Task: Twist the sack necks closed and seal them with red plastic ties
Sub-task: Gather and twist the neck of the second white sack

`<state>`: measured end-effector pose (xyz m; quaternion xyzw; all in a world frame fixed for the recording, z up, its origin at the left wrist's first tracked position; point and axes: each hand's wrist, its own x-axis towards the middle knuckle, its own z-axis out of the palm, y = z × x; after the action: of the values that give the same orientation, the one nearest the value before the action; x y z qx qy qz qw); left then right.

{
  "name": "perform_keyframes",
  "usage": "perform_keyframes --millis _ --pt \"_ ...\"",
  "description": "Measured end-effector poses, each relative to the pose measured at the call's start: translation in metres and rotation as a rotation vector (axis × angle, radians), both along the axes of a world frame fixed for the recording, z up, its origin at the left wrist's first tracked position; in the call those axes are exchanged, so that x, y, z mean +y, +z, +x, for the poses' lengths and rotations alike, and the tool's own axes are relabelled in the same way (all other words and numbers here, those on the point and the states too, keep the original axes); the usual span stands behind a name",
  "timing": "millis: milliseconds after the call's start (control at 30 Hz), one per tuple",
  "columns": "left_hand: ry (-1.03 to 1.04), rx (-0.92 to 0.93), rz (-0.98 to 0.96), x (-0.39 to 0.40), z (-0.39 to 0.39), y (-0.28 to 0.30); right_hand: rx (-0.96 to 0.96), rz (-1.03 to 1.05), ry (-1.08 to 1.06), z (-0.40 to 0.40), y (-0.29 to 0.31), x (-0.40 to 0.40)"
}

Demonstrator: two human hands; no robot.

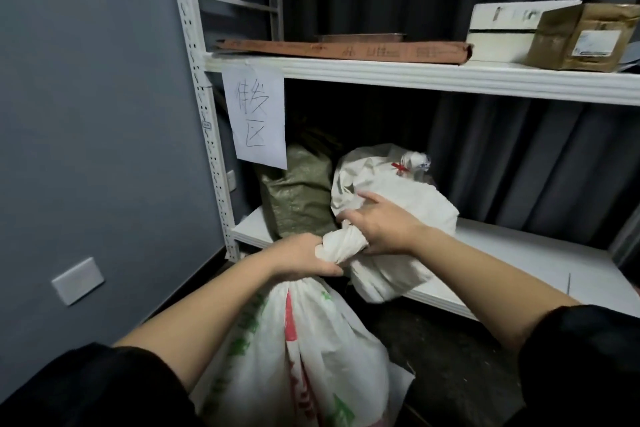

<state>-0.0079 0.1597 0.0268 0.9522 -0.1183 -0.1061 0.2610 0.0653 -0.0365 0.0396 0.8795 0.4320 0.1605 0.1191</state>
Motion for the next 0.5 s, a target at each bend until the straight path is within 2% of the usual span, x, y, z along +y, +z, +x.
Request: perform_keyframes --millis 100,167,233,367,500 --pt "0.025 -0.316 0.335 -0.002 0.001 -0.002 0.350 0.167 -0.215 -0.003 0.008 0.002" --pt "0.070 -0.454 0.391 -0.002 0.004 -0.009 0.566 0.355 -0.256 -0.005 0.012 -0.002" --pt "0.164 -0.488 0.385 -0.004 0.005 -0.015 0.774 0.526 -0.248 -0.007 0.015 -0.008" --pt "0.517 -0.301 0.053 -0.001 -0.002 -0.031 0.987 0.668 -0.220 -0.015 0.011 -0.017" --pt "0.577 -0.354 -0.171 -0.009 -0.010 -0.043 1.084 0.814 -0.225 -0.026 0.000 -0.017"
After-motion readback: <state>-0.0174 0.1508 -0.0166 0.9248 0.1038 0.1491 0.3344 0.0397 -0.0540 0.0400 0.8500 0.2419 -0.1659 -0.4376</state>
